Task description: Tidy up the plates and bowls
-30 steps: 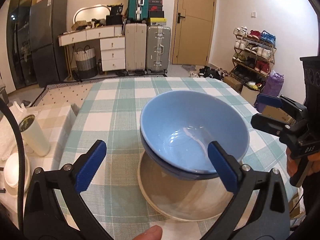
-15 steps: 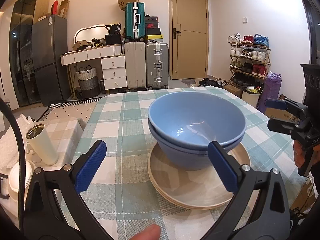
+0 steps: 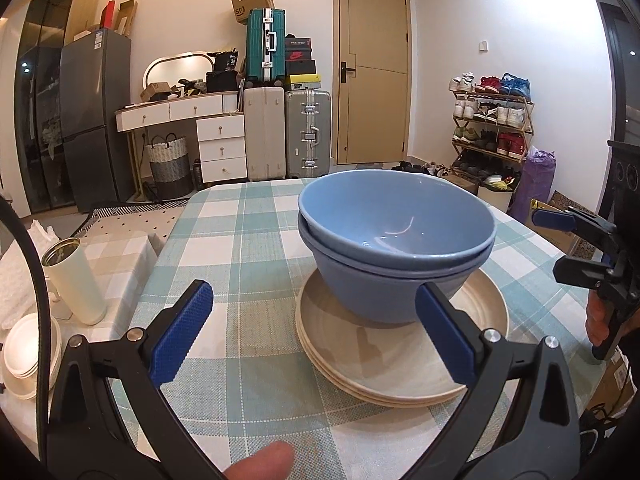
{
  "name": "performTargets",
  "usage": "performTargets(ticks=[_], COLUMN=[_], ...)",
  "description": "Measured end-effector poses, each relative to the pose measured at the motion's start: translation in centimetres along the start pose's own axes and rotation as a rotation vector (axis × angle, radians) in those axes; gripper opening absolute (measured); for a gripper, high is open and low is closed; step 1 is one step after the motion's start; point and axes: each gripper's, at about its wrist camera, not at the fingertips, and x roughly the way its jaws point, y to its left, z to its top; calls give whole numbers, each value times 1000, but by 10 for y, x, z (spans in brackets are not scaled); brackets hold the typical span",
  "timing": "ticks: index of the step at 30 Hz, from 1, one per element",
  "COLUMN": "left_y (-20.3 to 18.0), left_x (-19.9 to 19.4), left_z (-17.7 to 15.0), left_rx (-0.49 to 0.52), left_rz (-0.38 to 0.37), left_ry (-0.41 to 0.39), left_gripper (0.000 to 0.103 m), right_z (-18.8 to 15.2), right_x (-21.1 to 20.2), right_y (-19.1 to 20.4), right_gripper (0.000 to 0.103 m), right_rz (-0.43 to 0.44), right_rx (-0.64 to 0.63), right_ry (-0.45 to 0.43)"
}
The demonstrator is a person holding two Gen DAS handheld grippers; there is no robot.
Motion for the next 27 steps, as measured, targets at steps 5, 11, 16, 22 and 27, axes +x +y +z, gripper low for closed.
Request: performTargets(ticks=[5, 11, 16, 22, 27], left_y=[0, 7, 8, 10, 10], left_x=[4, 10, 10, 12, 11], left_z=[-4, -10, -11, -11, -11], left_rx=[-7, -34, -41, -44, -38], left_rz=[-9, -17, -24, -25, -32], left_ry=[-13, -22, -41, -45, -56], left_gripper=[101, 101, 101, 101, 101], right_z=[-5, -8, -10, -11, -12], right_x=[1, 3, 5, 3, 1], right_y=[3, 2, 1, 2, 4], right_gripper=[102, 102, 102, 102, 102], right_rz=[17, 26, 33, 26, 20], right_rx=[-1, 17, 28, 16, 4], right_ry=[-3, 1, -3, -18, -31])
